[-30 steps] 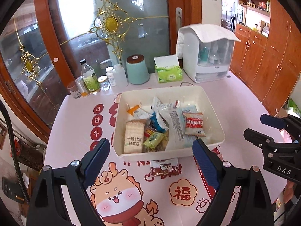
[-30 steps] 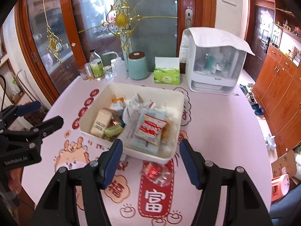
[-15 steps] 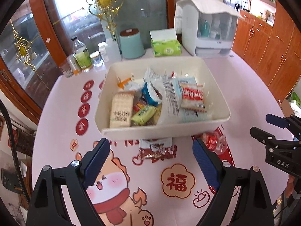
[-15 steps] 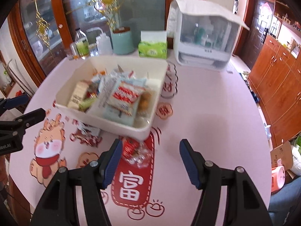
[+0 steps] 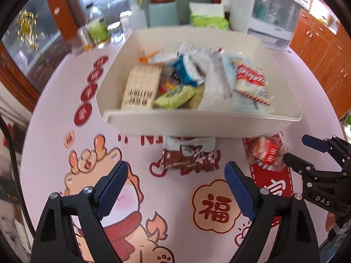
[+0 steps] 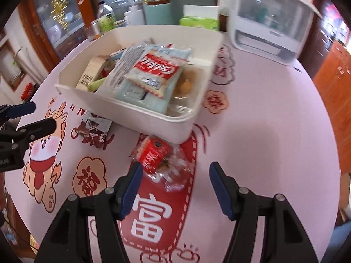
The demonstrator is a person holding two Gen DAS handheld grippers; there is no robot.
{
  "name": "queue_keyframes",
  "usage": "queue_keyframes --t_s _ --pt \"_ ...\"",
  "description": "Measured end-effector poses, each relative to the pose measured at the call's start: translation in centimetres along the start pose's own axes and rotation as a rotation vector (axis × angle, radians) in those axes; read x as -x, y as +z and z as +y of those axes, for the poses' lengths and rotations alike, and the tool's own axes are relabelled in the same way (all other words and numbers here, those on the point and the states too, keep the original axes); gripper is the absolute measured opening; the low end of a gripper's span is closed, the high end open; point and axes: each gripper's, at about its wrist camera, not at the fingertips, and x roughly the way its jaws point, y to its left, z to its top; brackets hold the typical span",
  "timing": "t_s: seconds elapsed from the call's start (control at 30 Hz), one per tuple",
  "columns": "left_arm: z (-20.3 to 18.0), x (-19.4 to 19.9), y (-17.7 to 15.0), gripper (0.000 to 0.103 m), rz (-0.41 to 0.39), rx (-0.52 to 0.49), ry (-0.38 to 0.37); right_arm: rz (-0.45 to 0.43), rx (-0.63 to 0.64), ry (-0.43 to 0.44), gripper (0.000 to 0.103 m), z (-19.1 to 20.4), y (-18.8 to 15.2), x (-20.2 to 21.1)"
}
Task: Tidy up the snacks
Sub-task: 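Lower the left gripper onto the brown chocolate wrapper while the right lowers onto the red candy bag, then lift both packets over the white tray and open both grippers to drop them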
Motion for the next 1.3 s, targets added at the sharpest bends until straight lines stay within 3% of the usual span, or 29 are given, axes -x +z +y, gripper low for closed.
queue_keyframes --t_s 0.33,0.6,0.93,1.13,1.2,1.27,1.3 --pt "-0.3 -3.8 0.1 0.089 0.078 -0.008 -0.036 0.045 0.189 0.023 0.063 3.0 0.5 -4.4" --pt "-0.6 -7.1 1.1 0.089 0.15 0.013 -0.026 0.05 0.256 0.027 0.063 4.8 0.3 -5.9" --pt "-0.3 -10.5 1.8 0.089 0.206 0.065 -0.038 0.027 0.225 0.067 0.053 5.0 -0.6 -5.6" --pt "-1.2 -11.2 2.0 0.09 0.166 0.046 -0.016 0.028 0.205 0.076 0.053 5.7 -1.3 -5.4" --pt "-1.4 -11.2 2.1 0.085 0.141 0.048 -0.009 0.031 0.197 0.08 0.053 5.6 -1.2 -5.4" --pt "-2.3 -10.7 2.4 0.058 0.118 0.032 -0.014 0.036 0.189 0.081 0.052 5.7 -1.2 -5.3" --pt "-2.4 -10.5 2.5 0.054 0.114 0.027 -0.014 0.04 0.184 0.083 0.052 5.7 -1.1 -5.4"
